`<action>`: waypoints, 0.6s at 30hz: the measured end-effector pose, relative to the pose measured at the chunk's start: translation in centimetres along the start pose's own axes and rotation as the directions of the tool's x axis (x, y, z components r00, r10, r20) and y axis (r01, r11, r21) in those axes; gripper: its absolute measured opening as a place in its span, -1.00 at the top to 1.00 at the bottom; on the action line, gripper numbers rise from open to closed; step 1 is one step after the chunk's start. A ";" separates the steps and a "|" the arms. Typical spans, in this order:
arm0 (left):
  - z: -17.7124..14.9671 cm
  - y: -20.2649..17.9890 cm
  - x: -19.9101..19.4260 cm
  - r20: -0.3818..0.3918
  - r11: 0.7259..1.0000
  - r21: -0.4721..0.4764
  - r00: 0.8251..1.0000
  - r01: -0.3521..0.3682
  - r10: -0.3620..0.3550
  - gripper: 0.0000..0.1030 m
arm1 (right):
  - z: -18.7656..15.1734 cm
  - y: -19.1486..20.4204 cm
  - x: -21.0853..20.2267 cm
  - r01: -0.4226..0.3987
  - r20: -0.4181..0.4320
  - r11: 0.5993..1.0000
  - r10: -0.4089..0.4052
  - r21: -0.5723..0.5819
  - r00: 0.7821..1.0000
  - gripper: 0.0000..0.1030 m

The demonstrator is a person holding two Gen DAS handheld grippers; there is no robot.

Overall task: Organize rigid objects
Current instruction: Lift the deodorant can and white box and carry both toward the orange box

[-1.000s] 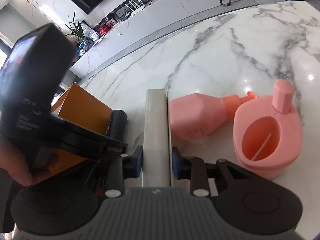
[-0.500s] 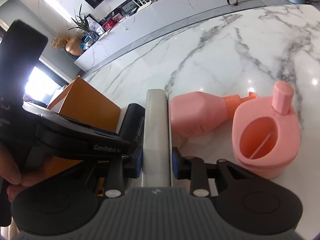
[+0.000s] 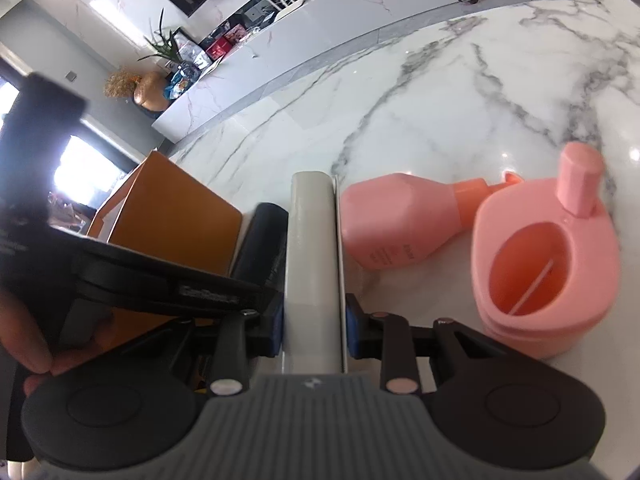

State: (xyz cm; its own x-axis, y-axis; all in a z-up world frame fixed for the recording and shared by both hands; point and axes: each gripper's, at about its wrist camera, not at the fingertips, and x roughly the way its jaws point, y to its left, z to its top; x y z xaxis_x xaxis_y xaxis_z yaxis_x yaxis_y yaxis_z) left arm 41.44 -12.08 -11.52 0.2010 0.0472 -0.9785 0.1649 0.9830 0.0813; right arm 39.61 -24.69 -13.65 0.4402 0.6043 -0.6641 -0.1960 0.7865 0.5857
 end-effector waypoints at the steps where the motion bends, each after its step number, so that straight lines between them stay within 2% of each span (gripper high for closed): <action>1: -0.2 0.2 -0.5 0.005 1.000 -0.006 1.000 0.019 -0.019 0.26 | 0.0 -0.1 -0.3 -0.006 0.008 1.000 0.006 0.009 1.000 0.42; 8: -1.4 2.3 -3.4 0.051 0.990 -0.038 0.990 0.136 -0.134 0.26 | -0.3 -0.2 -2.4 -0.044 0.059 0.995 0.039 0.089 0.997 0.42; 14: -2.8 4.4 -9.2 0.141 0.963 -0.035 0.955 0.268 -0.261 0.26 | -1.2 2.6 -6.6 -0.057 0.157 0.995 0.043 0.086 0.987 0.42; 18: -4.2 7.7 -13.0 0.203 0.957 -0.042 0.940 0.287 -0.273 0.26 | -1.9 6.0 -8.8 -0.070 0.198 0.996 0.058 0.056 0.978 0.41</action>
State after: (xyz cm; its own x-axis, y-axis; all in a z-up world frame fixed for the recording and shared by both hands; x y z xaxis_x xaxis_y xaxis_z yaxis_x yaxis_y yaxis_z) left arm 36.07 -4.38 1.05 0.3396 -0.2601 -0.9039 0.1749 0.9617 -0.2111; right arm 32.85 -25.06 -5.18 0.5931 0.6114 -0.5238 -0.1772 0.7338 0.6559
